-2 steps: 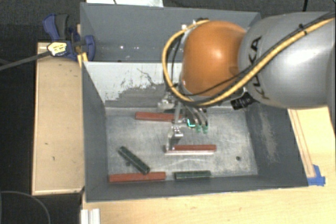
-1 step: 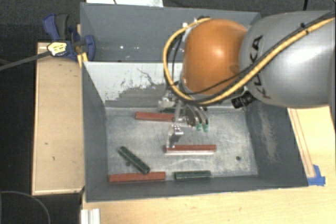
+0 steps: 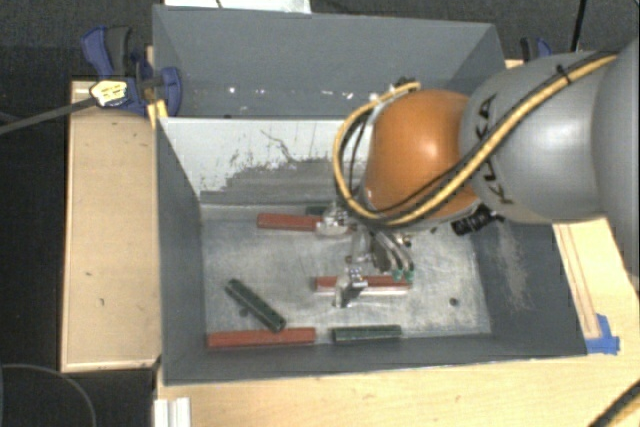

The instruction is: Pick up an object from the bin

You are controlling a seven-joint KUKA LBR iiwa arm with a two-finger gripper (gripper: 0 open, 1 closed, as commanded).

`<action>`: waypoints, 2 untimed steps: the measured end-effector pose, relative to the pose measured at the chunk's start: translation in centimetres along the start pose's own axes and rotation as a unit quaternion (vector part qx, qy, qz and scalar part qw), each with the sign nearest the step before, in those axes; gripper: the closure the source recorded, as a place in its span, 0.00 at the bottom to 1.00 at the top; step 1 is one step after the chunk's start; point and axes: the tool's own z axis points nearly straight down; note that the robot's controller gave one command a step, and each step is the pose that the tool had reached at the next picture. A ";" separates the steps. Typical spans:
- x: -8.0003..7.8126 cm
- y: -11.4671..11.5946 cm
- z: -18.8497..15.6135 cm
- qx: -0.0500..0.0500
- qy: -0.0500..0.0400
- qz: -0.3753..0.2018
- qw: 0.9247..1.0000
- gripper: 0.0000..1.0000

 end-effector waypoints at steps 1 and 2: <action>0.2 -5.4 -0.1 0.001 0.004 -0.006 1.000 0.00; -0.1 -5.1 -0.4 0.000 0.001 0.025 1.000 0.00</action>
Offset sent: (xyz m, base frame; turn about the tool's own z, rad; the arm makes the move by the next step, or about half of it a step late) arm 0.0037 -0.0461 0.0048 0.1001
